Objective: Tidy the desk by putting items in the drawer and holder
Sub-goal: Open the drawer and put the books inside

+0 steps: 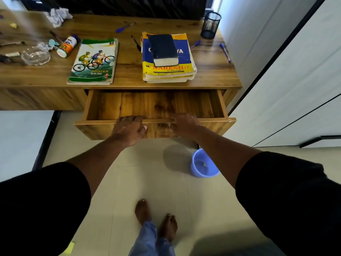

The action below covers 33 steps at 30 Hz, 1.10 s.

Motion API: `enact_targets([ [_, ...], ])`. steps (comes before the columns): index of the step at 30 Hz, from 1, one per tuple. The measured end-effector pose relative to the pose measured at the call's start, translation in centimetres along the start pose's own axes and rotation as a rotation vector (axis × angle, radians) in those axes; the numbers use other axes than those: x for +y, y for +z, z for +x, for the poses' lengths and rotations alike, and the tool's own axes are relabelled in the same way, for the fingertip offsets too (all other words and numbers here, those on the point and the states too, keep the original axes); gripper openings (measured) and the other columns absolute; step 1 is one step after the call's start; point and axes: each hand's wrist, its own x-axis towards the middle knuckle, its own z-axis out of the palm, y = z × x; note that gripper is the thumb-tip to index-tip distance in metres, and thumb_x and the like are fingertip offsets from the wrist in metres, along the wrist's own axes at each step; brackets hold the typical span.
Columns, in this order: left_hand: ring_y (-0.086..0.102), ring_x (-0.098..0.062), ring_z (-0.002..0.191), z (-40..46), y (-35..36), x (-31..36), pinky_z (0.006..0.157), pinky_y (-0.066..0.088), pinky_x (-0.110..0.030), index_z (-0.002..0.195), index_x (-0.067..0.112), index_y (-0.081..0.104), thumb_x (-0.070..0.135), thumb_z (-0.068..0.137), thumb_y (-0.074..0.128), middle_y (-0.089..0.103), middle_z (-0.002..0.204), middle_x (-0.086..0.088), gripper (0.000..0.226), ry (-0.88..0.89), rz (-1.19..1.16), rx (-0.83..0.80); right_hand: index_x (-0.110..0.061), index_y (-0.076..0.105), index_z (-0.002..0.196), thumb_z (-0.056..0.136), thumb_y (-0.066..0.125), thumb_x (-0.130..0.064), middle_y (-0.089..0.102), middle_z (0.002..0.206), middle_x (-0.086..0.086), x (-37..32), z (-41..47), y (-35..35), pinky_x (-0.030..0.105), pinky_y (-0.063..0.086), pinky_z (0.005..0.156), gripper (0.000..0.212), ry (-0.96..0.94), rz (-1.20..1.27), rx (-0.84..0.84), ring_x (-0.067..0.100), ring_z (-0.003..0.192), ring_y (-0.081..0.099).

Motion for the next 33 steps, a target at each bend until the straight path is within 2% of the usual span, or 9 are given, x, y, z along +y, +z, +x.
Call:
enact_targets([
  [3,0.045,-0.032,0.138,-0.4,-0.5,0.1,0.114,0.033,-0.048,0.15,0.024,0.043,0.049,0.105,0.037,0.051,0.15,-0.007,0.052,0.013,-0.042,-0.028,-0.027,0.06,0.131,0.1,0.051,-0.045,0.069,0.122,0.006,-0.5,-0.5,0.3,0.04,0.043,0.098,0.037,0.03,0.003,0.004,0.03,0.115,0.063],
  [7,0.048,-0.031,0.136,-1.5,-0.8,0.2,0.112,0.036,-0.046,0.148,0.025,0.047,0.049,0.106,0.037,0.055,0.148,-0.004,0.05,0.004,-0.07,-0.052,-0.029,0.063,0.125,0.096,0.054,-0.058,0.068,0.122,0.003,-1.4,-1.5,0.0,0.04,0.045,0.098,0.042,0.068,0.021,-0.024,0.029,0.117,0.06],
  [12,0.061,-0.027,0.11,-4.3,0.0,-0.3,0.094,0.047,-0.043,0.133,0.025,0.058,0.053,0.105,0.033,0.068,0.124,-0.002,0.047,0.114,-0.016,0.017,-0.03,0.064,0.129,0.09,0.051,-0.073,0.063,0.131,0.001,-1.8,-3.2,-0.3,0.043,0.048,0.105,0.06,0.039,-0.051,-0.171,0.027,0.126,0.056],
  [16,0.06,-0.023,0.108,-6.1,0.1,0.1,0.087,0.048,-0.037,0.133,0.025,0.059,0.055,0.104,0.038,0.066,0.123,0.001,0.046,0.139,-0.084,-0.05,-0.029,0.054,0.143,0.091,0.05,-0.075,0.05,0.149,0.003,-1.8,-4.5,-0.2,0.042,0.037,0.114,0.07,0.041,-0.047,-0.305,0.028,0.139,0.044],
  [18,0.058,-0.018,0.099,-6.9,-0.2,0.3,0.079,0.046,-0.033,0.13,0.027,0.06,0.057,0.102,0.042,0.064,0.111,0.004,0.045,0.148,-0.107,-0.101,-0.027,0.058,0.141,0.09,0.052,-0.074,0.054,0.143,0.005,-1.9,-5.4,-0.5,0.039,0.041,0.106,0.069,0.028,-0.047,-0.326,0.029,0.134,0.048],
  [21,0.057,-0.012,0.081,-7.6,-0.9,0.5,0.066,0.043,-0.03,0.114,0.029,0.066,0.06,0.098,0.048,0.06,0.088,0.012,0.04,0.152,-0.101,-0.174,-0.024,0.07,0.125,0.088,0.055,-0.075,0.065,0.122,0.003,-2.0,-6.6,-0.8,0.033,0.047,0.087,0.065,-0.009,-0.103,-0.351,0.026,0.112,0.06],
  [23,0.058,-0.01,0.076,-7.9,-1.5,0.6,0.062,0.043,-0.028,0.104,0.029,0.07,0.06,0.096,0.053,0.062,0.083,0.011,0.036,0.147,-0.094,-0.239,-0.024,0.073,0.12,0.087,0.056,-0.074,0.068,0.118,0.002,-2.4,-7.2,-0.9,0.034,0.051,0.087,0.062,-0.035,-0.132,-0.37,0.023,0.107,0.062],
  [29,0.061,-0.011,0.081,-7.8,-2.1,1.4,0.071,0.051,-0.031,0.106,0.029,0.075,0.062,0.088,0.065,0.065,0.087,0.013,0.039,0.121,-0.078,-0.359,-0.021,0.065,0.133,0.094,0.052,-0.068,0.061,0.135,0.004,-3.0,-9.4,-1.4,0.034,0.045,0.099,0.062,-0.104,-0.208,-0.394,0.026,0.126,0.056],
  [33,0.062,-0.013,0.094,-7.9,-2.7,2.0,0.085,0.054,-0.035,0.108,0.027,0.076,0.062,0.085,0.069,0.069,0.099,0.011,0.043,0.083,-0.089,-0.47,-0.022,0.064,0.133,0.091,0.057,-0.069,0.06,0.134,0.003,-2.8,-10.0,-1.1,0.033,0.044,0.095,0.064,-0.102,-0.159,-0.425,0.024,0.124,0.055],
])
